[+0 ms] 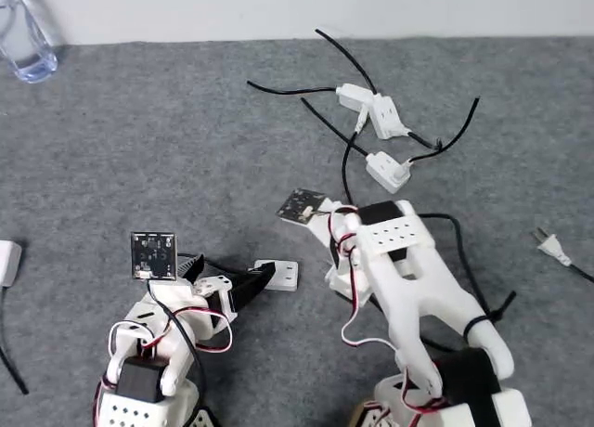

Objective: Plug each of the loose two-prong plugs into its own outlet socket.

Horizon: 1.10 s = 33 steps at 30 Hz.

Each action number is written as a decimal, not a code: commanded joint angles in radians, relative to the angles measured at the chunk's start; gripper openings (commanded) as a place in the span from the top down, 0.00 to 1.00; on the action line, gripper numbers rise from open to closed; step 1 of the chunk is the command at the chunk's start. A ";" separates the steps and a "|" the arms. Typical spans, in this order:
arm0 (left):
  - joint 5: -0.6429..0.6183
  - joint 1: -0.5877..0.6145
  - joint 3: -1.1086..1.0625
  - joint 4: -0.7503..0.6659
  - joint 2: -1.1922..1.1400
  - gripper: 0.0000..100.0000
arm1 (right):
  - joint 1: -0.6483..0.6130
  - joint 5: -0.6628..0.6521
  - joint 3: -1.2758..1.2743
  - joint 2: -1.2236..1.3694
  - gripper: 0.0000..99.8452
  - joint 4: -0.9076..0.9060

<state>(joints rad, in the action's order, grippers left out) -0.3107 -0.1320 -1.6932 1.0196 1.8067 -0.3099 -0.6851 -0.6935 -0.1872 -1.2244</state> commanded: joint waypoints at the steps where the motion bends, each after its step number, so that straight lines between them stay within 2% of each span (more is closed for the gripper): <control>1: -0.006 0.002 0.012 0.000 0.015 0.58 | 0.044 -0.043 0.006 -0.025 0.99 0.015; 4: -0.006 0.002 0.012 0.002 0.015 0.58 | 0.053 -0.068 -0.005 -0.025 0.95 -0.010; 9: -0.006 0.002 0.012 0.002 0.015 0.58 | 0.058 -0.071 -0.023 -0.025 0.75 -0.035; 24: -0.006 0.002 0.012 0.002 0.015 0.58 | 0.035 -0.074 0.040 -0.025 0.78 0.002; 29: -0.006 0.002 0.012 0.000 0.015 0.58 | -0.045 -0.064 0.021 -0.025 0.78 -0.001; 33: -0.006 0.002 0.012 0.002 0.014 0.58 | -0.119 -0.008 0.017 -0.025 0.78 0.002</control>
<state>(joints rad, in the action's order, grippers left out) -0.3107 -0.1320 -1.6932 1.0196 1.8067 -0.3928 -0.7219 -0.7165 -0.1872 -1.2352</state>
